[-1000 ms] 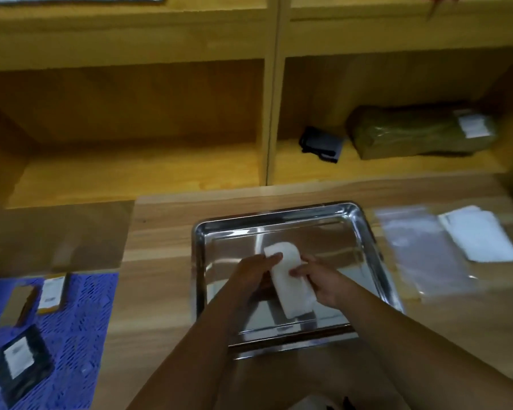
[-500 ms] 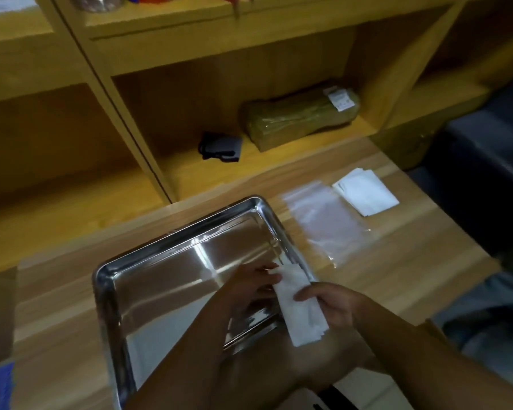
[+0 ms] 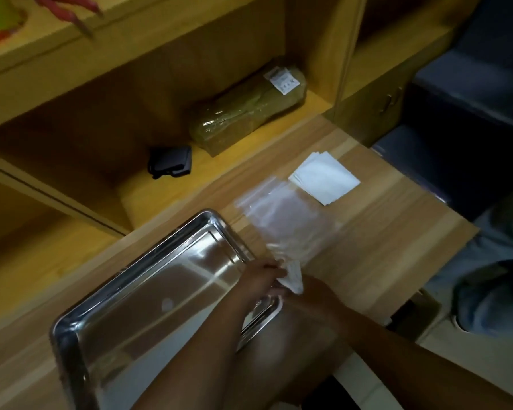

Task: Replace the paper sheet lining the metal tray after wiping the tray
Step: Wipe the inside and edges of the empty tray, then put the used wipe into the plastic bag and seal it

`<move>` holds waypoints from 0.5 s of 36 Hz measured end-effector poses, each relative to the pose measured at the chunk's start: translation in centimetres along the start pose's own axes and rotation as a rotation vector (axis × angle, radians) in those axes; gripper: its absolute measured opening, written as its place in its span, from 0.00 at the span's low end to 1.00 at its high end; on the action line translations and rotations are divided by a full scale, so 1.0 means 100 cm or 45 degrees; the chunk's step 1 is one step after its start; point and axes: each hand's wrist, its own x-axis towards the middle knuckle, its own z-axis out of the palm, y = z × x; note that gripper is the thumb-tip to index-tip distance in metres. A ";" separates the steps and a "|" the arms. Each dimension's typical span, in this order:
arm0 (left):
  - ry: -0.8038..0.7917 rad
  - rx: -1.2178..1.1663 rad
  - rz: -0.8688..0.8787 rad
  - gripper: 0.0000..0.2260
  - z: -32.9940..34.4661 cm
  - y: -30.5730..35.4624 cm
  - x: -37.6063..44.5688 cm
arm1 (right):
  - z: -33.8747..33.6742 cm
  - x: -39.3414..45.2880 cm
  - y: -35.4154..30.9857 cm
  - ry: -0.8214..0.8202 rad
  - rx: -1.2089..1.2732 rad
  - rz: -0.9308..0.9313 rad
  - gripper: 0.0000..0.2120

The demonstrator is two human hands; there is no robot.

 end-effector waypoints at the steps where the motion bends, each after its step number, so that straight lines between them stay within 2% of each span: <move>1: -0.012 0.003 0.008 0.09 0.003 0.002 0.003 | -0.004 0.002 0.003 0.093 -0.053 0.044 0.18; 4: 0.019 0.050 0.095 0.02 0.016 0.006 0.020 | -0.021 0.015 0.029 0.317 -0.063 0.263 0.26; 5: 0.074 0.168 0.173 0.02 0.017 0.006 0.026 | -0.025 0.019 0.037 0.359 -0.051 0.296 0.26; 7: 0.150 0.601 0.352 0.07 0.021 0.006 0.039 | -0.037 0.022 0.052 0.432 0.048 0.351 0.27; 9: 0.142 0.964 0.459 0.14 0.024 0.007 0.050 | -0.049 0.021 0.057 0.484 0.179 0.371 0.24; 12: 0.158 1.340 0.485 0.22 0.031 0.009 0.065 | -0.059 0.020 0.068 0.526 0.327 0.429 0.18; 15: 0.186 1.442 0.427 0.28 0.040 0.010 0.076 | -0.064 0.019 0.077 0.535 0.416 0.435 0.14; 18: 0.221 1.440 0.401 0.27 0.045 0.005 0.083 | -0.068 0.017 0.078 0.543 0.488 0.433 0.08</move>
